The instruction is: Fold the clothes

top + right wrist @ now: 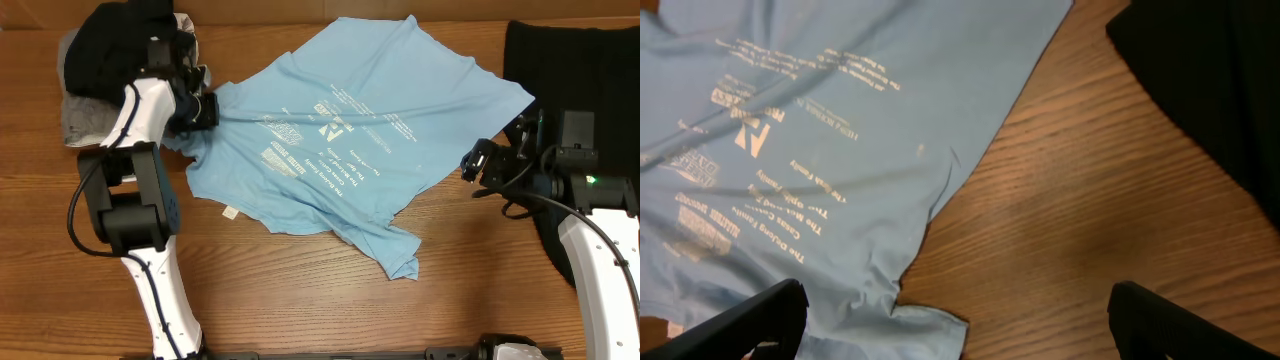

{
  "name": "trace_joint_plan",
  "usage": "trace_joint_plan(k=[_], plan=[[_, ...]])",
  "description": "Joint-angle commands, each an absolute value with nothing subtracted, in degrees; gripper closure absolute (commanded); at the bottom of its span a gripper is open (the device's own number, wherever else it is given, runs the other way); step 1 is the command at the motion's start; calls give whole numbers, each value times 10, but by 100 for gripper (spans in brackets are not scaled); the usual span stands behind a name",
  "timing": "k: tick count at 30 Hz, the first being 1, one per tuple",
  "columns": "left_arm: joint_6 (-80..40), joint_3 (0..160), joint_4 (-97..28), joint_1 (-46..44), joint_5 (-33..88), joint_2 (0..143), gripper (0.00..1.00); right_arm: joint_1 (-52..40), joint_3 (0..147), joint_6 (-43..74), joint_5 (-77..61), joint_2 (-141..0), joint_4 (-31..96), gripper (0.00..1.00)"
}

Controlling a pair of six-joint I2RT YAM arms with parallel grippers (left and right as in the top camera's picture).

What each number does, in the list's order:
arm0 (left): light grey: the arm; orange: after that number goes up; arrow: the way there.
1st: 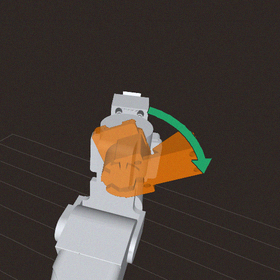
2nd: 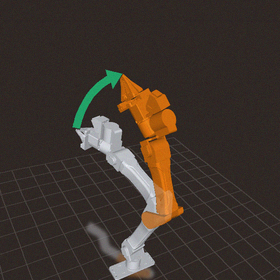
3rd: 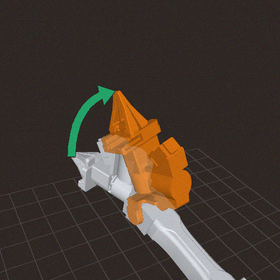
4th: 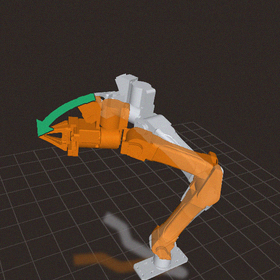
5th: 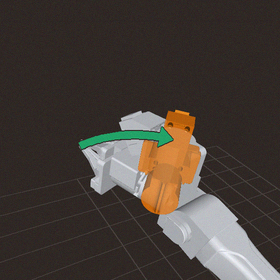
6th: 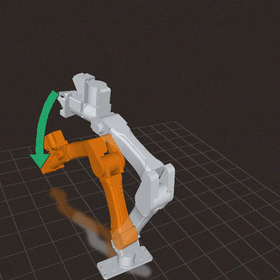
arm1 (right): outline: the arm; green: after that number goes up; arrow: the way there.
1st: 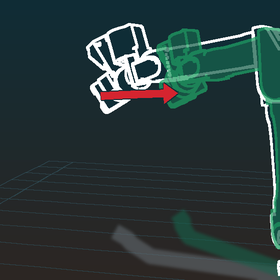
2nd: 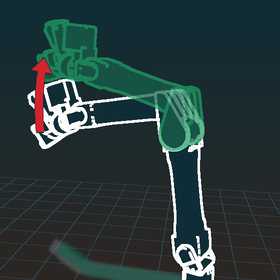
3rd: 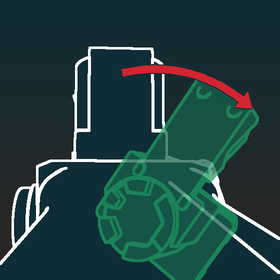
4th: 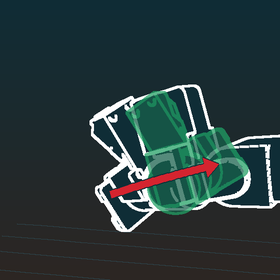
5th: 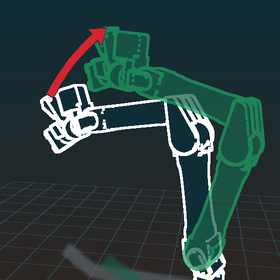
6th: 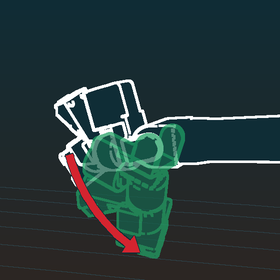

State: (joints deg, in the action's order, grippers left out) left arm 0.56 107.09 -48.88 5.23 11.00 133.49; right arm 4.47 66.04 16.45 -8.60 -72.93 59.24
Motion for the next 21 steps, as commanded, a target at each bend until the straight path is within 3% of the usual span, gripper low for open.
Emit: trace_joint_plan(k=[1, 3, 10, 16, 21], plan=[[17, 1212, -567, 28, 71, 1339, 61, 46, 678, 155, -83, -729, 574, 0], [17, 1287, -635, 13, 71, 1339, 44, 46, 678, 130, -94, -729, 555, 0], [17, 1514, -846, -52, 76, 1338, 15, 46, 678, 119, -88, -729, 462, 0], [35, 1564, -968, -127, 77, 1338, 13, 47, 678, 122, -36, -759, 399, 0], [34, 1475, -968, -199, 72, 1334, 15, 76, 679, 152, -42, -807, 378, 0]])
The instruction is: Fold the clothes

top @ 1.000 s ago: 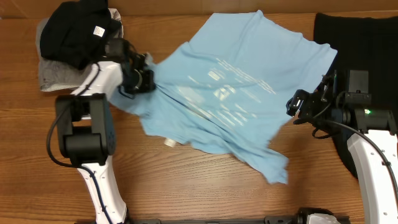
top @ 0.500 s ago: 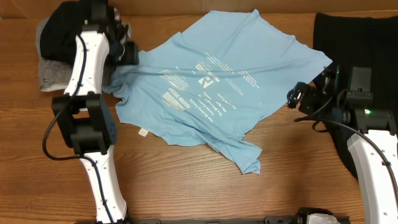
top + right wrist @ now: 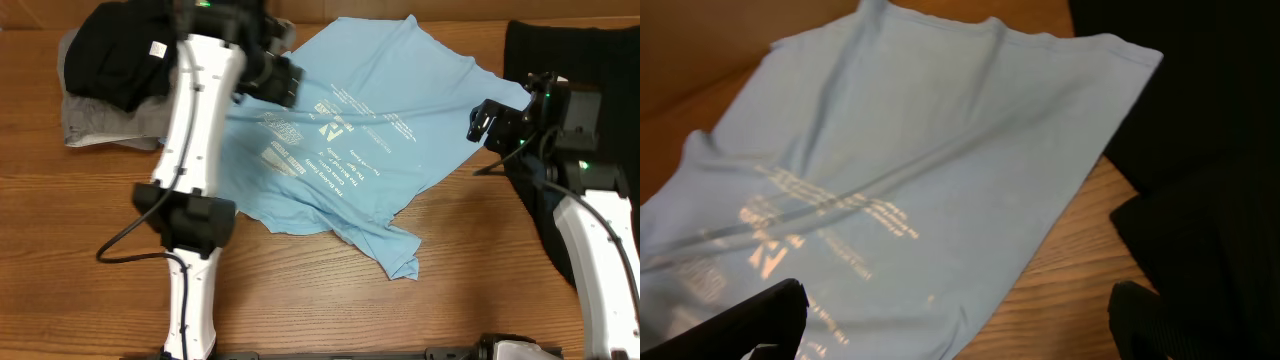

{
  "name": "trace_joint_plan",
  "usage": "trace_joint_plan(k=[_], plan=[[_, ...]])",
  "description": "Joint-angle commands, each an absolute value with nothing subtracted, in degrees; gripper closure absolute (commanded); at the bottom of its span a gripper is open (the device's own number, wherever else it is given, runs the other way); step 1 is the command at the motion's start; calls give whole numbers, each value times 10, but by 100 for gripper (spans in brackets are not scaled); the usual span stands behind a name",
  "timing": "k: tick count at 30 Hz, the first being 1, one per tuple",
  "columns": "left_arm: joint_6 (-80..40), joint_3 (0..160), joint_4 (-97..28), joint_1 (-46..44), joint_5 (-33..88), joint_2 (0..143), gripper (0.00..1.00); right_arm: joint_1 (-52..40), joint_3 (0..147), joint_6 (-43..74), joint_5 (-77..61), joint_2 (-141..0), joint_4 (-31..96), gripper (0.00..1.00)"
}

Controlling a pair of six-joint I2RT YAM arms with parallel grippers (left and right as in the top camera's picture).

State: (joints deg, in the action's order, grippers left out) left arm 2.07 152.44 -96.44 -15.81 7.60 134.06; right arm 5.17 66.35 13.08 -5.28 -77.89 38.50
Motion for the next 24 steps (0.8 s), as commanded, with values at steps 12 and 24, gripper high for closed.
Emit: trace_joint_plan(k=[12, 24], plan=[[-72, 1173, -966, -246, 79, 1260, 32, 161, 679, 130, -110, -829, 397, 0], [-215, 782, -666, -241, 71, 985, 33, 161, 679, 131, -111, -830, 397, 0]])
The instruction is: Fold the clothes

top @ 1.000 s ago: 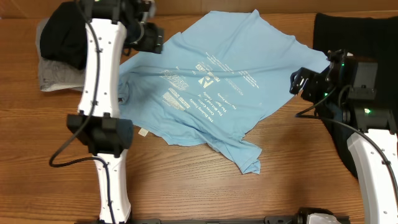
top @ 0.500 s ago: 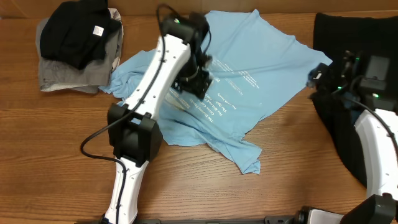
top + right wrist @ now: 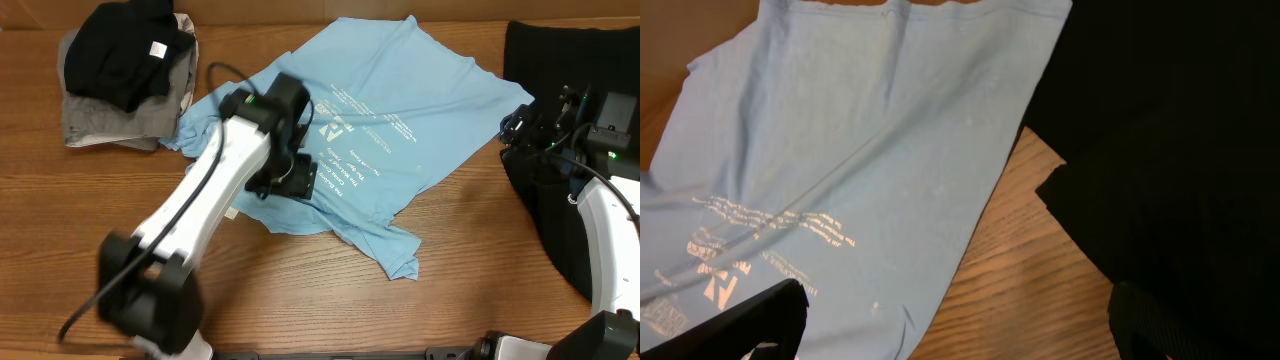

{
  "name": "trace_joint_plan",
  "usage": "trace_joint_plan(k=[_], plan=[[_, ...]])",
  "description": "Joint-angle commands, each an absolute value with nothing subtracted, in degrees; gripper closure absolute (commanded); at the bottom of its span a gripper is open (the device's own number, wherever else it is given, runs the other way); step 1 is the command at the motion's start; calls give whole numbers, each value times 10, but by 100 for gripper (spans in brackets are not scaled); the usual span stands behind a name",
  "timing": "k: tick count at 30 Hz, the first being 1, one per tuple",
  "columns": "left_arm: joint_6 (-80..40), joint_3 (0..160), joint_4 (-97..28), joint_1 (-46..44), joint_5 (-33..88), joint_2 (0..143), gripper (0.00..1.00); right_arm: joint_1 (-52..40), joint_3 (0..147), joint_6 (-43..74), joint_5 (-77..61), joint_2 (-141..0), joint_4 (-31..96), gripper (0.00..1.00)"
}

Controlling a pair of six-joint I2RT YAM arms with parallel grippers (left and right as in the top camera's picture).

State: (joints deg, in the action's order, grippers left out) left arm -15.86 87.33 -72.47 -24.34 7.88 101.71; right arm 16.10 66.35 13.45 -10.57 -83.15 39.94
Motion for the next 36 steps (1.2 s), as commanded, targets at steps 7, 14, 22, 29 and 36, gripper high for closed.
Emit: trace_joint_plan(k=[7, 14, 22, 29, 36], plan=[[-226, 651, -543, -235, 72, 988, 90, 161, 679, 131, -113, -831, 400, 0], [-260, 575, -441, -228, 38, 993, 96, 161, 679, 131, -113, -831, 401, 0], [-260, 507, -364, -224, 40, 993, 96, 161, 679, 131, -117, -831, 401, 0], [-290, 493, -459, -180, 74, 1023, 89, 161, 679, 130, -117, -831, 401, 0], [-289, 487, -527, -28, 74, 1077, 96, 161, 679, 131, -117, -831, 401, 0]])
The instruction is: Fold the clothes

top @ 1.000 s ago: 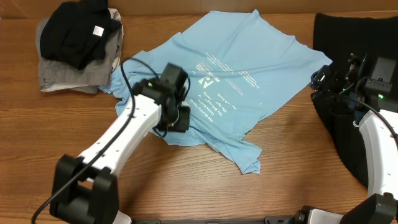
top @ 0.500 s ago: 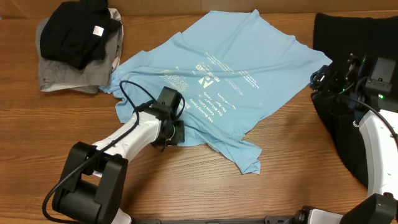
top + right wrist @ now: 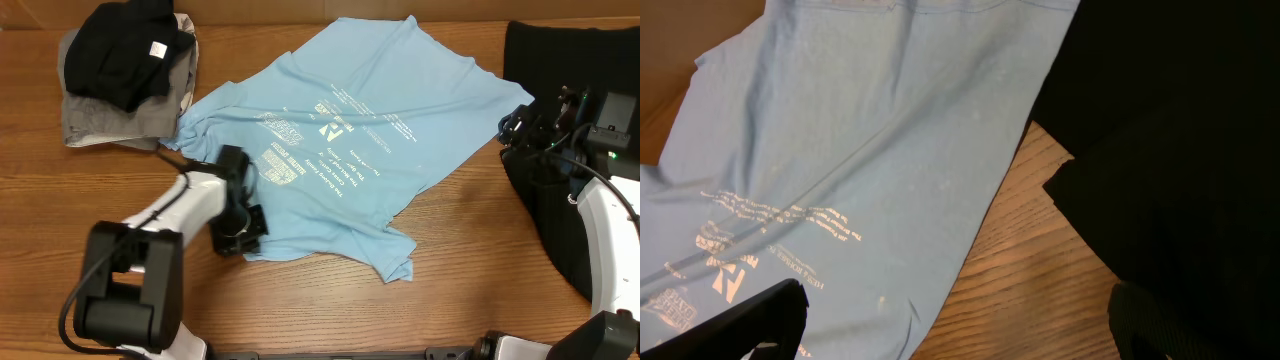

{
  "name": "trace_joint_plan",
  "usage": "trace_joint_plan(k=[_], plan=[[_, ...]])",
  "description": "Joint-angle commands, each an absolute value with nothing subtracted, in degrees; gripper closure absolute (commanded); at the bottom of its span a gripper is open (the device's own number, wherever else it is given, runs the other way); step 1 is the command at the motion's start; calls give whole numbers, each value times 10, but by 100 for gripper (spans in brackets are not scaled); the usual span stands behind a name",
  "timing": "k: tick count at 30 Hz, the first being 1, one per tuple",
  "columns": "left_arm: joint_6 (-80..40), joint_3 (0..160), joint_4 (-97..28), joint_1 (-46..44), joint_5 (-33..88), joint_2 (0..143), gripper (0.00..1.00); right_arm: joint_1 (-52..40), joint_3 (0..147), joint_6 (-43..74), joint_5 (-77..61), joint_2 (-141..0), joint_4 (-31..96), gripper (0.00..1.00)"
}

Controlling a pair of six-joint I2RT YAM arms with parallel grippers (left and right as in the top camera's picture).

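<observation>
A light blue T-shirt with white print lies spread and wrinkled across the middle of the table. My left gripper sits low at the shirt's lower-left edge; its jaws are not visible from above. By the shirt's right corner my right gripper hovers over the table. In the right wrist view that gripper is open, one dark finger above the blue shirt, the other by a black garment, with bare wood between them.
A pile of clothes, black on grey, sits at the back left corner. A black ribbed garment covers the table's right side, partly under my right arm. Bare wood runs along the front.
My left arm has moved from over the shirt's printed middle-left down to its lower-left edge. The shirt's lower hem has shifted slightly. My right gripper has hardly moved.
My left gripper was first at the shirt's left sleeve by the pile, then over its upper left, then over the print, and now at the lower-left edge. My right gripper, open throughout, went from the shirt's lower right edge up to its right corner.
</observation>
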State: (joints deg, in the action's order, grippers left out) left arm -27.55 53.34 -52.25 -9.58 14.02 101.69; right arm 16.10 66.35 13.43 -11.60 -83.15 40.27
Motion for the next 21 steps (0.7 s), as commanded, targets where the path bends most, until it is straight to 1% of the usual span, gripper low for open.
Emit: trace_joint_plan(k=[1, 5, 11, 15, 17, 21], plan=[[-289, 487, -525, -5, 73, 1079, 96, 161, 679, 131, -117, -831, 401, 0], [-261, 487, -510, 99, 59, 1079, 96, 161, 679, 131, -117, -831, 402, 0], [-252, 487, -496, 234, -24, 1079, 96, 161, 679, 135, -117, -831, 410, 0], [-223, 489, -466, 300, -31, 1079, 96, 161, 679, 135, -134, -832, 413, 0], [-211, 498, -456, 324, -15, 1079, 96, 161, 679, 135, -150, -837, 413, 0], [-165, 547, -469, 338, 31, 1079, 96, 161, 679, 135, -157, -859, 412, 0]])
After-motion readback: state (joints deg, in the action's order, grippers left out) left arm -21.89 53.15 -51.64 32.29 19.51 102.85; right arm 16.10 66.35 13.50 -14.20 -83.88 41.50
